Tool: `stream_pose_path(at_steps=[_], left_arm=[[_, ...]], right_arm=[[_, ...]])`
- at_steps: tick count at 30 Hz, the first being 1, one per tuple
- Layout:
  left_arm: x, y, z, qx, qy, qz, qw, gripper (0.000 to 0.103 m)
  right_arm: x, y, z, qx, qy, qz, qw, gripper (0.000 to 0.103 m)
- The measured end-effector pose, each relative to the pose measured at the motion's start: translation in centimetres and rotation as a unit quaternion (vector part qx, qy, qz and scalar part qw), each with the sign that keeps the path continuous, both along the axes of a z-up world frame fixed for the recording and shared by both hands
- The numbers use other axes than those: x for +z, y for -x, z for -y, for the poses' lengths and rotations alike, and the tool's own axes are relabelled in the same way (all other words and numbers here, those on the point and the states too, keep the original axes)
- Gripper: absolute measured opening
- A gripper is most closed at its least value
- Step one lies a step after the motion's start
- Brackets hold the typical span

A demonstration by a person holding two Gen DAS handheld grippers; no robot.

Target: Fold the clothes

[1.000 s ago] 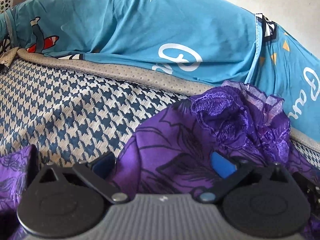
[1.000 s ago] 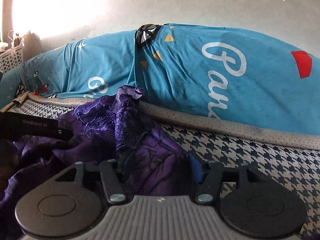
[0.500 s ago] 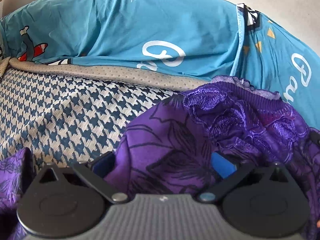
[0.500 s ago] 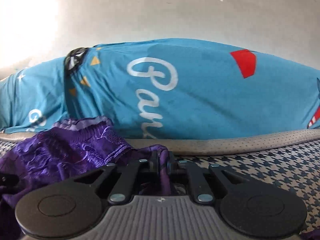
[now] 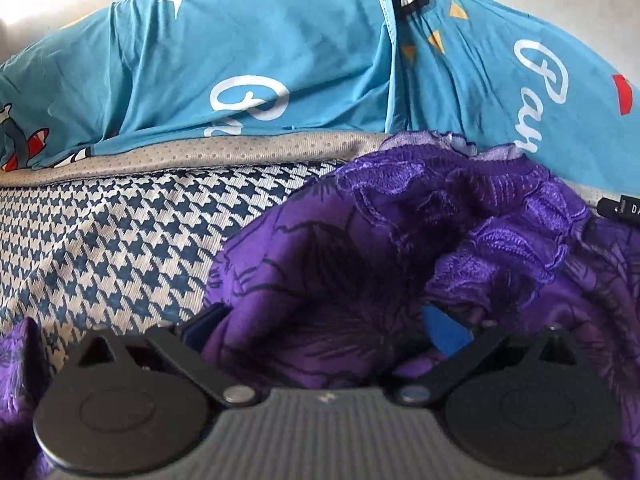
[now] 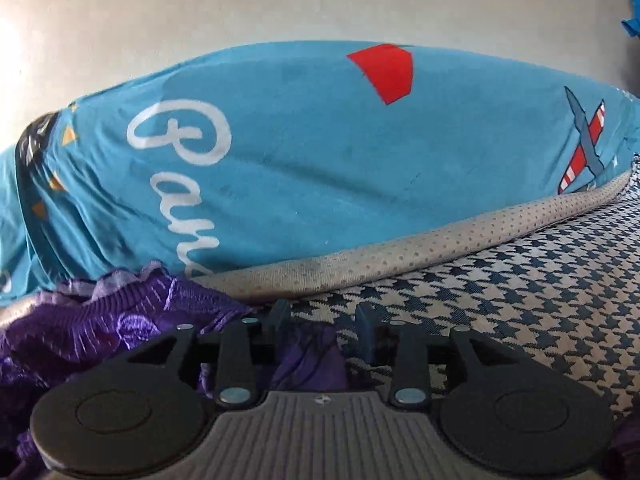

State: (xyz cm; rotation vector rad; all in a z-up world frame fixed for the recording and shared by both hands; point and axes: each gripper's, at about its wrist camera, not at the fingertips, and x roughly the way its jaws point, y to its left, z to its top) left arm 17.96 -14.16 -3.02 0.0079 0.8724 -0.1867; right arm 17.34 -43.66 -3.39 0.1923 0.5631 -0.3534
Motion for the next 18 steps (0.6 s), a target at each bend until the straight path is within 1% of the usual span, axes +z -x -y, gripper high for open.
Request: stream_pose_path(at_steps=[2, 5, 8, 12, 14, 18], left_arm=[[0.4, 0.6, 0.0, -0.003, 0.001, 0.005, 1.0, 0.103], [1.0, 1.6, 0.2, -0.009, -0.002, 0.012, 0.9999, 0.103], [1.6, 2.7, 0.3, -0.016, -0.005, 0.019, 0.9997, 0.103], [2.4, 4.2, 0.5, -0.027, -0.01, 0.028, 0.9992, 0.103], [2.8, 5.0, 0.3, -0.032, -0.01, 0.03, 0.999, 0.103], [3.3, 6.5, -0.6, -0.034, 0.007, 0.017, 0.9993, 0.103]], right_arm=[[1.0, 0.7, 0.1, 0.003, -0.009, 0.009, 1.0, 0.035], [2.6, 2.1, 0.0, 0.016, -0.036, 0.022, 0.999, 0.035], [3.7, 3.4, -0.4, 0.033, -0.048, 0.02, 0.998, 0.036], [4.6, 5.3, -0.5, 0.036, -0.05, 0.013, 0.998, 0.036], [4.9, 6.6, -0.1, 0.032, -0.053, 0.008, 0.998, 0.037], [4.8, 9.9, 2.0, 0.001, -0.082, -0.009, 0.997, 0.043]])
